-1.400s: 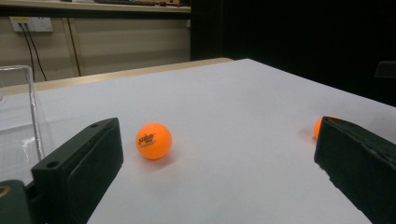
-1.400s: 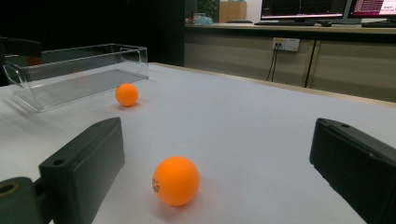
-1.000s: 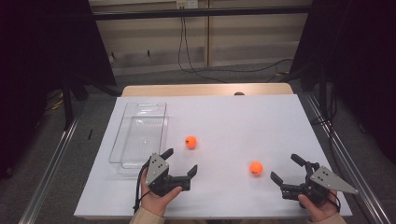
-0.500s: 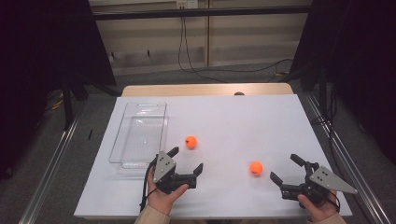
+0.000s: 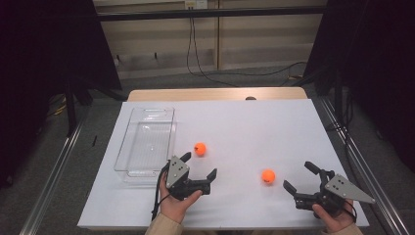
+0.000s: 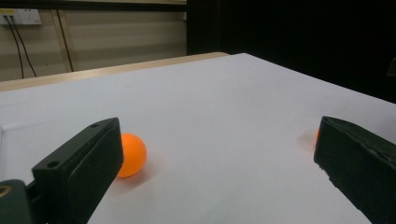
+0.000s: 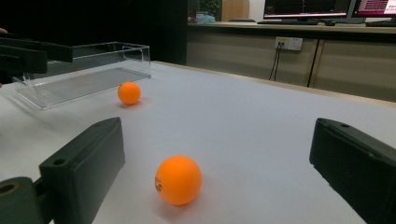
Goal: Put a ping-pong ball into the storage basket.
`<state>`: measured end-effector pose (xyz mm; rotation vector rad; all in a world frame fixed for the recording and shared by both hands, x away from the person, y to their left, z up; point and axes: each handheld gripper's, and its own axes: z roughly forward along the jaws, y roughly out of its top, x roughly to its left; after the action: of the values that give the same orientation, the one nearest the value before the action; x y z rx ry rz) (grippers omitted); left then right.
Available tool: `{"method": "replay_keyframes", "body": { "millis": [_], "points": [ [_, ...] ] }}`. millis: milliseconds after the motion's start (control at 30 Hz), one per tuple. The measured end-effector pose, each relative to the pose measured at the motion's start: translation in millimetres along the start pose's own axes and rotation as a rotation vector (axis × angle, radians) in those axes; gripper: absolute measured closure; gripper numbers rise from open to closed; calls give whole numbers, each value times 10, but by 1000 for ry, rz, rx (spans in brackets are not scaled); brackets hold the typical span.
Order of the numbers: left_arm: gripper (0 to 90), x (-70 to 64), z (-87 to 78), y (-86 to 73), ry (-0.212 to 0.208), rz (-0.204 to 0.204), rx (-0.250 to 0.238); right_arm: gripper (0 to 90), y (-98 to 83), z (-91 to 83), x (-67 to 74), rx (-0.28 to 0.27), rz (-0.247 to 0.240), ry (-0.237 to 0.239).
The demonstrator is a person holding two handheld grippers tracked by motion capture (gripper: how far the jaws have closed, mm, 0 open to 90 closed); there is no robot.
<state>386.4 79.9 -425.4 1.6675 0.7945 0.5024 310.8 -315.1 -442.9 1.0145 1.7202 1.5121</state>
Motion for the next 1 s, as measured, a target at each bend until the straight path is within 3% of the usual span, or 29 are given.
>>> {"method": "replay_keyframes", "body": {
  "millis": [433,1000],
  "points": [
    [14,-1,81,6,3,-14,15,32,6,6,3,0,-1,3],
    [19,43,195,-16,64,-23,53,32,10,4,-8,-2,-1,3]
  ]
}}
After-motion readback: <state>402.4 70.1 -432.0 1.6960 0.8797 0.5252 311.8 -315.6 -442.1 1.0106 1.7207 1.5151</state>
